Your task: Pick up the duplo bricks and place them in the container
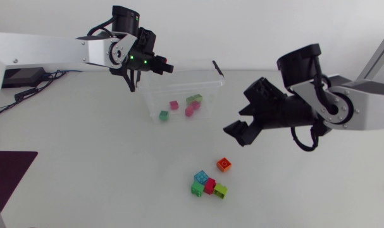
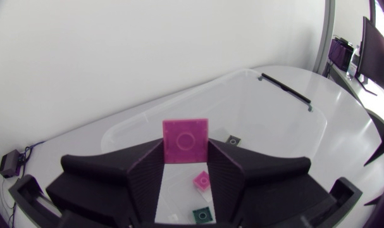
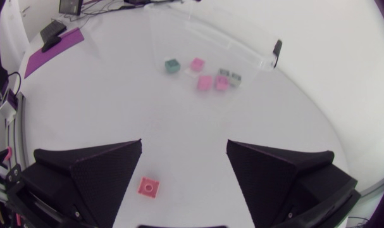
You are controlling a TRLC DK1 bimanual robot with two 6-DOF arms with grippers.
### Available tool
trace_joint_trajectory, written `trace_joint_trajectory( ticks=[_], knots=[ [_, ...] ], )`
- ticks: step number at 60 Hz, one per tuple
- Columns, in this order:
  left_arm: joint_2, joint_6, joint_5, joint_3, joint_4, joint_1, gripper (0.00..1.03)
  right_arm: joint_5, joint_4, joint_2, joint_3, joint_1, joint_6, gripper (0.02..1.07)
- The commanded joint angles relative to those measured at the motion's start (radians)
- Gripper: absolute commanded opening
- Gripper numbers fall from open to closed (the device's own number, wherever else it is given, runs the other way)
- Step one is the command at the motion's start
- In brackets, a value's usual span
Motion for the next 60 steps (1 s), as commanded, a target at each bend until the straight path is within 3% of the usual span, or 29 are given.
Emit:
trace_joint_trajectory(
  ticks=[1,5,9,13,19,26,38,54,60],
  knots=[
    [0.052,-0.004,0.007,0.071,0.002,0.018,0.21,0.017,-0.031,-0.017,-0.048,0.007,-0.017,0.99],
    [0.075,-0.004,0.007,0.103,-0.009,0.021,0.27,0.023,-0.062,-0.006,-0.057,0.011,-0.005,0.99],
    [0.109,-0.005,0.005,0.149,-0.042,0.024,0.47,0.039,-0.071,0.015,-0.068,0.030,0.020,0.99],
    [0.136,-0.011,0.005,0.188,-0.078,0.027,0.74,0.069,-0.071,0.053,-0.080,0.059,0.044,0.99],
    [0.122,-0.011,0.004,0.180,-0.096,0.028,0.92,0.105,-0.064,0.101,-0.093,0.097,0.067,0.99],
    [0.044,-0.005,0.004,0.119,-0.099,0.028,0.98,0.128,-0.061,0.149,-0.097,0.123,0.098,0.99],
    [-0.141,0.044,0.016,-0.055,-0.102,0.002,0.98,0.163,-0.050,0.191,-0.097,0.145,0.127,0.99],
    [-0.347,0.099,0.016,-0.273,-0.354,-0.088,0.98,0.180,-0.010,0.276,-0.091,0.163,0.156,0.92],
    [-0.391,0.101,0.027,-0.354,-0.381,-0.113,0.98,0.184,0.001,0.297,-0.088,0.169,0.161,0.89]
  ],
)
